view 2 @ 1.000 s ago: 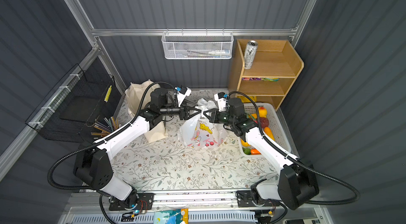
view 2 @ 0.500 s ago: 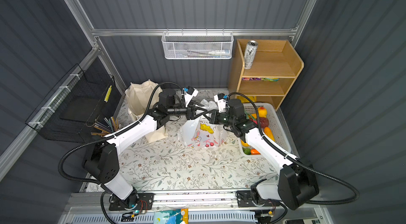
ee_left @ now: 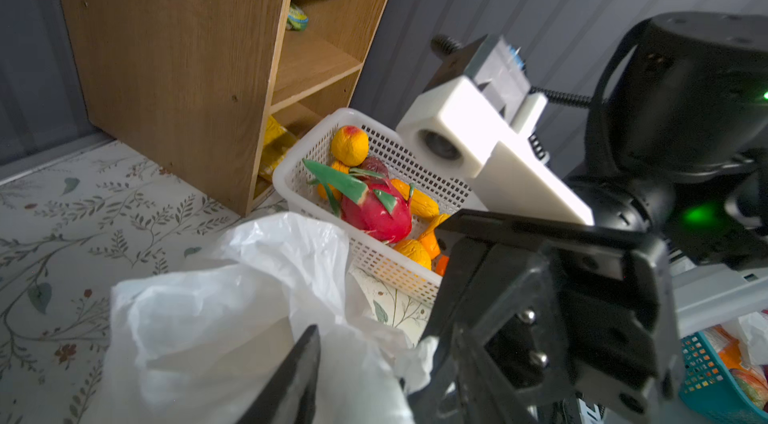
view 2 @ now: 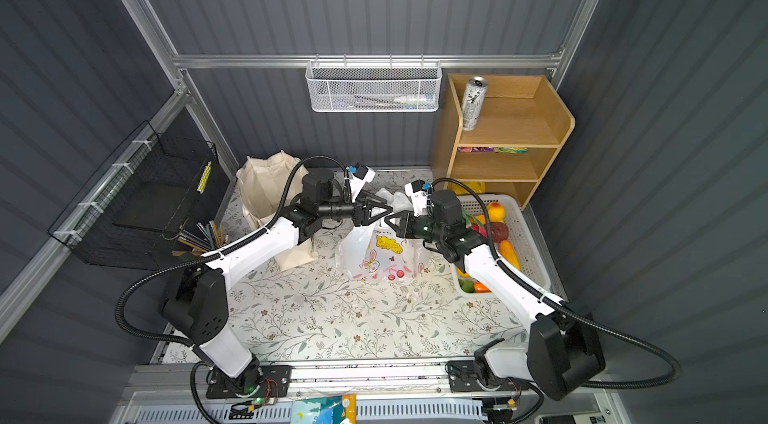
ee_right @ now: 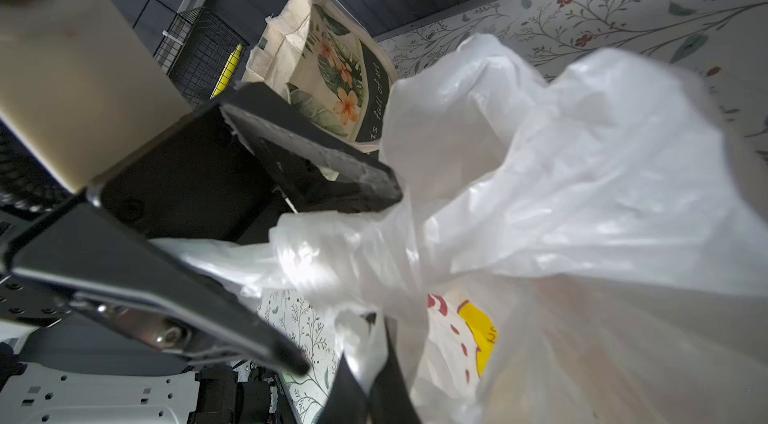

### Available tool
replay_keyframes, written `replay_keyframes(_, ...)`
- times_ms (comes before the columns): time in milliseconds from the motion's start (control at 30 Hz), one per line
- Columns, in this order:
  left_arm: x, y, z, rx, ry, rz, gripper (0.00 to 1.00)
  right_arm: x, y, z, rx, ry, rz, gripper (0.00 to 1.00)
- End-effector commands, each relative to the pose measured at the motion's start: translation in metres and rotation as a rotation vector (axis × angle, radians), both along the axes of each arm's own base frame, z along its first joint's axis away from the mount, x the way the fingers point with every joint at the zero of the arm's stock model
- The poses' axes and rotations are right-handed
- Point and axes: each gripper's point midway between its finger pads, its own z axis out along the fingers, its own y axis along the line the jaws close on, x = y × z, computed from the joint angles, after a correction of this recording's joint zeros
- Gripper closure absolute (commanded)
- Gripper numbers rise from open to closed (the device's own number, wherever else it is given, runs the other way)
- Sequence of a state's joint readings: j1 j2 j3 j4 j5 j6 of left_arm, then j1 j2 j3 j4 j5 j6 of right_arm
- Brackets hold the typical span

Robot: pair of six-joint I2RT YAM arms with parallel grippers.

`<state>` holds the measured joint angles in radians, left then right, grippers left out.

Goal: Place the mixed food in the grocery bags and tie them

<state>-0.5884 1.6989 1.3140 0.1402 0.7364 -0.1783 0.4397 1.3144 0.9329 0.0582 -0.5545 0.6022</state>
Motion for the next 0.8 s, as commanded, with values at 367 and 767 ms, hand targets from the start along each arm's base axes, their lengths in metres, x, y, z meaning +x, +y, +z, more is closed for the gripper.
replay_keyframes(367,-0.004,0.005,-0.002,0.030,-0.010,-0.002,1.00,-0.006,0.000,0.005,0.009,-0.019,0.015,1.00)
replay_keyframes(767,0.004,0.020,0.016,0.108,-0.220,0.130,1.00,-0.018,-0.037,0.044,0.046,0.088,-0.104,0.41)
